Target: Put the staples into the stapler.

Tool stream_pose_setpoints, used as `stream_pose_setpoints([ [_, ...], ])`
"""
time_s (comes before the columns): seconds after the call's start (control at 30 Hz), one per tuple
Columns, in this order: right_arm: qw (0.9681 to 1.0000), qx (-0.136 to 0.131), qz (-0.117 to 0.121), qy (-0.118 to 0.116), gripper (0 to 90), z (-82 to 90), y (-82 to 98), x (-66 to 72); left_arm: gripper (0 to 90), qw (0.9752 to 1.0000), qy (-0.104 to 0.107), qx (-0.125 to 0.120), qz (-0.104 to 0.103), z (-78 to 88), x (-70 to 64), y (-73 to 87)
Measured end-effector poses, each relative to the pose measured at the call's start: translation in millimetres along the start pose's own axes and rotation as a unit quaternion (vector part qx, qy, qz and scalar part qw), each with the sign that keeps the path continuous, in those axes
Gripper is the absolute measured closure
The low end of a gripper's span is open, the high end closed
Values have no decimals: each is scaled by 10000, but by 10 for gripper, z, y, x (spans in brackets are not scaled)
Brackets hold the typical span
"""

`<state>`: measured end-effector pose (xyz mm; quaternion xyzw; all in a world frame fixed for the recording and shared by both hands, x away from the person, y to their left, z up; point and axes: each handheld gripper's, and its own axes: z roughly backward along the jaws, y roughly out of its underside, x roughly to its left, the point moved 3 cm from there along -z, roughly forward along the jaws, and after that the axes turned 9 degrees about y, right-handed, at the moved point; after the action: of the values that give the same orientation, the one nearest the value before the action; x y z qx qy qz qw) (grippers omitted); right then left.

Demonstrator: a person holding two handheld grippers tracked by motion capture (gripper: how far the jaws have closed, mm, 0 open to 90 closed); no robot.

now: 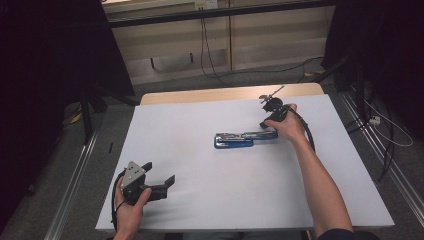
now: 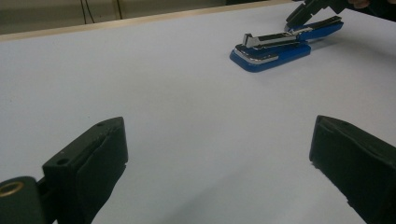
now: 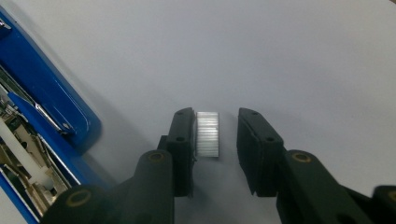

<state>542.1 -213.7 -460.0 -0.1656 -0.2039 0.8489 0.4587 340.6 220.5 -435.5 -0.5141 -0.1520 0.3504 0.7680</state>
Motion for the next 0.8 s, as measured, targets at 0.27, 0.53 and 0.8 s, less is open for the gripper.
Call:
stream_pose_setpoints([
  [0.27, 9999, 88, 134, -32, 784, -19, -3, 35, 44, 10000, 12, 17, -21, -6, -12, 0],
  [0.53, 9999, 92, 117, -52, 792, -19, -2, 34, 44, 10000, 33, 12, -12, -4, -21, -1],
  [0.8, 9999, 66, 67, -55, 793, -17, 2, 34, 44, 10000, -5, 34, 13, -4, -1, 4],
])
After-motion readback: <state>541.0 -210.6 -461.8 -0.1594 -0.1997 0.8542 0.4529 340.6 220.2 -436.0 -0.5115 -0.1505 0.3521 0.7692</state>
